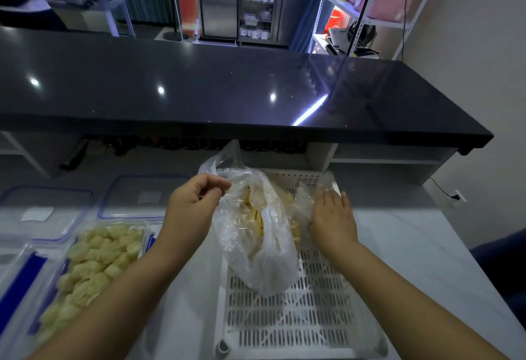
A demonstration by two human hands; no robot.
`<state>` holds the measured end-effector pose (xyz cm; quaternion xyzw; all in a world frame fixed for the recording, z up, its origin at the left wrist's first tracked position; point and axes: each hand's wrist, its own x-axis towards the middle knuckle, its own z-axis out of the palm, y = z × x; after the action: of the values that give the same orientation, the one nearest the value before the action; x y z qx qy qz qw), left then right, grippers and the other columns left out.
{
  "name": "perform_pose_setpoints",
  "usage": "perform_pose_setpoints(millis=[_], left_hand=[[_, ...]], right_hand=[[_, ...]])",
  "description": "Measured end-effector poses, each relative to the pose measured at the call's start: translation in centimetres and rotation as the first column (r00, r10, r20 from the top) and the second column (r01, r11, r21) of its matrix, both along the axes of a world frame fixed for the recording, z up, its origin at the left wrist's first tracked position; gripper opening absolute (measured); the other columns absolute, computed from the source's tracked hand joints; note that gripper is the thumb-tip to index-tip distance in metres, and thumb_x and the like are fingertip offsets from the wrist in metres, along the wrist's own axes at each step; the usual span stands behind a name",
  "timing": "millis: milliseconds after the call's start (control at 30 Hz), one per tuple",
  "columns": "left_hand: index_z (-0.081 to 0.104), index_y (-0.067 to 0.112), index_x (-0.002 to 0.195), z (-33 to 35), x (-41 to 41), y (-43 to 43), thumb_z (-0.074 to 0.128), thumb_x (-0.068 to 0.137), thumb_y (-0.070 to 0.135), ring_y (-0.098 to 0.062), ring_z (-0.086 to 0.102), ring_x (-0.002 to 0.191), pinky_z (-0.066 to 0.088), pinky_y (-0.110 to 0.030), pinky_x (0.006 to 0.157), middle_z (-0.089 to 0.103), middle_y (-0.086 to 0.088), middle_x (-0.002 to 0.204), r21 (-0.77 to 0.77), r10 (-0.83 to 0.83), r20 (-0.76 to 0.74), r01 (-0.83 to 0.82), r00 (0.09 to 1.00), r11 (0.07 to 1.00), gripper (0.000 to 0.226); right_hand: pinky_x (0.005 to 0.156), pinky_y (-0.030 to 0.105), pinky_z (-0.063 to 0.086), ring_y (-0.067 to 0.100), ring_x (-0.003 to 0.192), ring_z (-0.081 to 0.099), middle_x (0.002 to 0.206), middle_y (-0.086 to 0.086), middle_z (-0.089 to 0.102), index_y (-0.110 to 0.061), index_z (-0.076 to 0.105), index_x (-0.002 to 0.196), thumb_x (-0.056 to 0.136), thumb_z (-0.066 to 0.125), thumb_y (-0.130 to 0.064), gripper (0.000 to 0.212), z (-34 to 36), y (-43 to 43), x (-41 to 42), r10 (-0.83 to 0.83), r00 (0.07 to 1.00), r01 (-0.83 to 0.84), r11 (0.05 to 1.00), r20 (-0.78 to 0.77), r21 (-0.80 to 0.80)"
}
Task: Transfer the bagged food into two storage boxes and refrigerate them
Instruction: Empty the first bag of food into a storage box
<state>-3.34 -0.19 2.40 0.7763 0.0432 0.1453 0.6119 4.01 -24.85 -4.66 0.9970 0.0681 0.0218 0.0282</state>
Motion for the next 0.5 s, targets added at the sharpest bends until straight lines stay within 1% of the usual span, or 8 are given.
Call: perform_pose_setpoints(millis=[67, 100, 167, 233, 333, 400, 433, 500], left_hand=[[0.067, 0.028, 0.085, 0.1, 0.1, -0.1, 0.051, 0.091, 0.007, 0.0, 0.063, 0.08, 0.049, -0.008, 0.064, 0.068, 0.016, 0.084, -0.004, 0.0, -0.001, 0.0, 1.0, 1.0, 0.027], [0.067, 0.028, 0.085, 0.1, 0.1, -0.1, 0.051, 0.091, 0.007, -0.001, 0.063, 0.08, 0.049, -0.009, 0.064, 0.068, 0.014, 0.083, -0.004, 0.001, -0.002, -0.001, 1.0, 1.0, 0.027], [0.067, 0.027, 0.085, 0.2, 0.0, -0.2, 0.05, 0.091, 0.006, -0.002, 0.062, 0.079, 0.05, -0.01, 0.064, 0.067, 0.01, 0.082, -0.002, -0.001, -0.001, 0.001, 1.0, 1.0, 0.027], [0.066, 0.026, 0.085, 0.4, -0.1, -0.3, 0.05, 0.091, 0.006, -0.002, 0.062, 0.078, 0.05, -0.009, 0.064, 0.067, 0.008, 0.082, 0.0, -0.006, 0.003, 0.006, 1.0, 1.0, 0.026], [0.067, 0.026, 0.086, 0.6, -0.2, -0.2, 0.05, 0.092, 0.007, -0.008, 0.062, 0.076, 0.052, -0.012, 0.062, 0.067, 0.009, 0.081, 0.004, -0.006, 0.008, 0.006, 1.0, 1.0, 0.026], [0.067, 0.027, 0.085, 0.7, -0.4, 0.0, 0.05, 0.091, 0.007, -0.014, 0.061, 0.074, 0.054, -0.018, 0.063, 0.068, 0.011, 0.082, 0.002, 0.001, 0.01, -0.001, 1.0, 1.0, 0.027], [0.067, 0.027, 0.085, 0.7, -0.6, 0.2, 0.05, 0.091, 0.007, -0.017, 0.061, 0.075, 0.054, -0.023, 0.064, 0.068, 0.012, 0.083, 0.004, 0.007, 0.007, -0.007, 1.0, 1.0, 0.027], [0.068, 0.029, 0.084, 0.5, -1.0, 0.9, 0.051, 0.091, 0.007, -0.018, 0.061, 0.076, 0.054, -0.028, 0.066, 0.068, 0.012, 0.084, 0.005, 0.025, -0.004, -0.025, 1.0, 1.0, 0.028]], right_hand=[[0.116, 0.035, 0.009, 0.025, 0.142, 0.015, 0.156, 0.01, 0.015, -0.01, 0.0, 0.149, 0.089, 0.053, -0.024, 0.081, 0.4, -0.3, -0.8, -0.003, 0.999, -0.006, 0.972, 0.039, 0.235], [0.115, 0.03, 0.008, 0.023, 0.143, 0.013, 0.157, 0.007, 0.012, -0.015, 0.001, 0.149, 0.089, 0.053, -0.024, 0.08, 0.5, -0.4, -1.1, 0.045, 0.997, -0.061, 0.954, 0.063, 0.294], [0.111, 0.026, 0.002, 0.018, 0.144, 0.009, 0.158, 0.002, 0.01, -0.02, 0.005, 0.149, 0.092, 0.049, -0.018, 0.072, 0.4, -0.2, -1.5, 0.197, 0.975, -0.217, 0.945, 0.104, 0.246], [0.113, 0.027, 0.0, 0.018, 0.146, 0.004, 0.159, 0.002, 0.006, -0.019, 0.009, 0.149, 0.095, 0.042, -0.015, 0.064, -0.1, 0.0, -1.4, 0.281, 0.958, -0.287, 0.945, 0.057, 0.16], [0.115, 0.03, 0.003, 0.018, 0.146, -0.002, 0.159, 0.002, 0.0, -0.016, 0.006, 0.15, 0.098, 0.033, -0.015, 0.059, -0.9, -0.1, -0.9, 0.176, 0.979, -0.16, 0.976, -0.101, 0.151], [0.115, 0.029, 0.005, 0.019, 0.146, 0.004, 0.159, 0.005, 0.006, -0.014, 0.01, 0.15, 0.1, 0.028, -0.015, 0.053, -1.2, -0.2, -0.6, 0.107, 0.978, -0.064, 0.972, -0.181, 0.227], [0.115, 0.03, 0.007, 0.021, 0.145, 0.007, 0.159, 0.007, 0.009, -0.011, 0.014, 0.15, 0.1, 0.028, -0.013, 0.051, -1.3, -0.1, -0.6, 0.101, 0.973, -0.047, 0.967, -0.206, 0.249], [0.115, 0.032, 0.01, 0.024, 0.144, 0.011, 0.157, 0.011, 0.013, -0.006, 0.02, 0.148, 0.099, 0.031, -0.009, 0.05, -1.4, 0.2, -0.6, 0.113, 0.97, -0.065, 0.973, -0.214, 0.221]])
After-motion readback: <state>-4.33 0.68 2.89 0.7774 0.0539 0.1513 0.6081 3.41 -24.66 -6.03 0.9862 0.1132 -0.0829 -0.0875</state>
